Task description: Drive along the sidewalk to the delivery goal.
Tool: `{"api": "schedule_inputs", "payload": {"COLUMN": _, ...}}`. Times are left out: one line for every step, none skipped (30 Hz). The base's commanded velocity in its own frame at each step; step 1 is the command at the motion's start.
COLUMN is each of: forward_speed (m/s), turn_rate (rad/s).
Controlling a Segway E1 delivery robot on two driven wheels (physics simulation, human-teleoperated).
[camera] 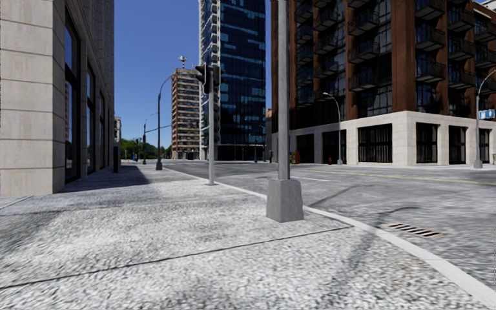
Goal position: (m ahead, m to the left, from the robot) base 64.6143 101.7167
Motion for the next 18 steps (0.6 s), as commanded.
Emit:
{"api": "schedule_inputs", "payload": {"forward_speed": 1.24, "turn_rate": 0.3}}
{"api": "schedule_inputs", "payload": {"forward_speed": 1.24, "turn_rate": 0.3}}
{"api": "schedule_inputs", "payload": {"forward_speed": 1.24, "turn_rate": 0.31}}
{"api": "schedule_inputs", "payload": {"forward_speed": 1.24, "turn_rate": 0.31}}
{"api": "schedule_inputs", "payload": {"forward_speed": 1.24, "turn_rate": 0.32}}
{"api": "schedule_inputs", "payload": {"forward_speed": 1.24, "turn_rate": 0.32}}
{"api": "schedule_inputs", "payload": {"forward_speed": 1.24, "turn_rate": 0.33}}
{"api": "schedule_inputs", "payload": {"forward_speed": 1.24, "turn_rate": 0.33}}
{"api": "schedule_inputs", "payload": {"forward_speed": 1.24, "turn_rate": 0.33}}
{"api": "schedule_inputs", "payload": {"forward_speed": 1.24, "turn_rate": 0.33}}
{"api": "schedule_inputs", "payload": {"forward_speed": 1.24, "turn_rate": 0.33}}
{"api": "schedule_inputs", "payload": {"forward_speed": 1.24, "turn_rate": 0.33}}
{"api": "schedule_inputs", "payload": {"forward_speed": 1.24, "turn_rate": 0.33}}
{"api": "schedule_inputs", "payload": {"forward_speed": 1.24, "turn_rate": 0.33}}
{"api": "schedule_inputs", "payload": {"forward_speed": 1.24, "turn_rate": 0.33}}
{"api": "schedule_inputs", "payload": {"forward_speed": 1.24, "turn_rate": 0.33}}
{"api": "schedule_inputs", "payload": {"forward_speed": 1.24, "turn_rate": 0.33}}
{"api": "schedule_inputs", "payload": {"forward_speed": 1.24, "turn_rate": 0.33}}
